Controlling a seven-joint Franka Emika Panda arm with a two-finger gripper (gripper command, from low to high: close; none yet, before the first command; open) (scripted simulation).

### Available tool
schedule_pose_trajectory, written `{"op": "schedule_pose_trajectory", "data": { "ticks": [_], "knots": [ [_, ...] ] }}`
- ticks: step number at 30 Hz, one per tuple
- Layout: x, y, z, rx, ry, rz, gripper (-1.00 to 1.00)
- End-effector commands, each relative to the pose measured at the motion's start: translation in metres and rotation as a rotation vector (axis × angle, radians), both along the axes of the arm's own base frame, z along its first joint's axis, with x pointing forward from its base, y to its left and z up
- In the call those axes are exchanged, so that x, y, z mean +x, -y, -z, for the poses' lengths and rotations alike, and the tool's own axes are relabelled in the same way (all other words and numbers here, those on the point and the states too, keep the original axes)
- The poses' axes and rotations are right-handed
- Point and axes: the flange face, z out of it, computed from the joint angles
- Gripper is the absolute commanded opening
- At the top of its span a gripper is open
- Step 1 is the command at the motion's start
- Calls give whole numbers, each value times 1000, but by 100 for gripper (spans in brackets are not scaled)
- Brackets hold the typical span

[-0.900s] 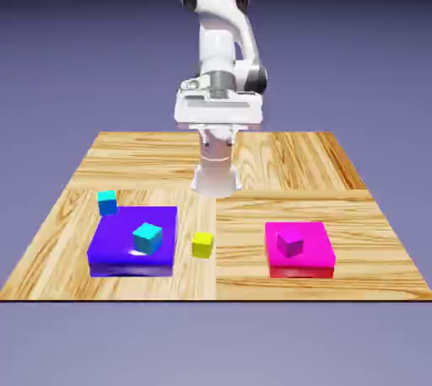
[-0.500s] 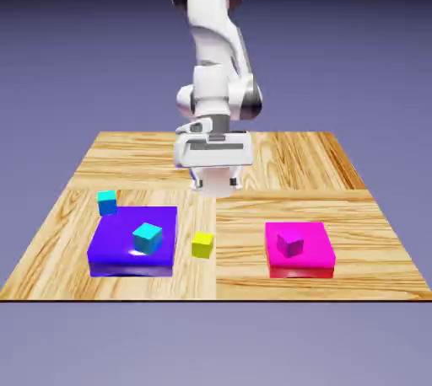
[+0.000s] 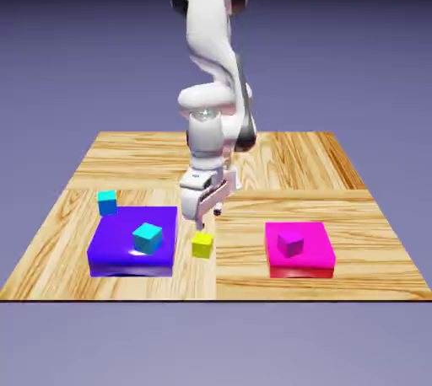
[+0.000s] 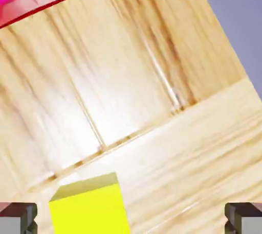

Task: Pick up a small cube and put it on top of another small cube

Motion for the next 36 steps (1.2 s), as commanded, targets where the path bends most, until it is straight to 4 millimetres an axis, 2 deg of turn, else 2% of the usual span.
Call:
{"op": "schedule_pose_trajectory", "data": {
  "ticks": [1,3,8,18,19,20,31,35,36],
  "knots": [
    [-3,2,7,-11,-24,-42,0],
    [-8,6,17,-29,-62,-108,0],
    [-4,8,34,-37,-54,-112,0],
    [-9,7,87,-29,-62,-108,0],
    [-9,7,87,-29,-62,-108,-100],
    [-9,7,87,-29,-62,-108,-100],
    [-5,7,26,-34,-57,-111,-100],
    [-8,6,17,-29,-62,-108,-100],
    [4,14,7,-27,-61,-100,-100]
  ]
}}
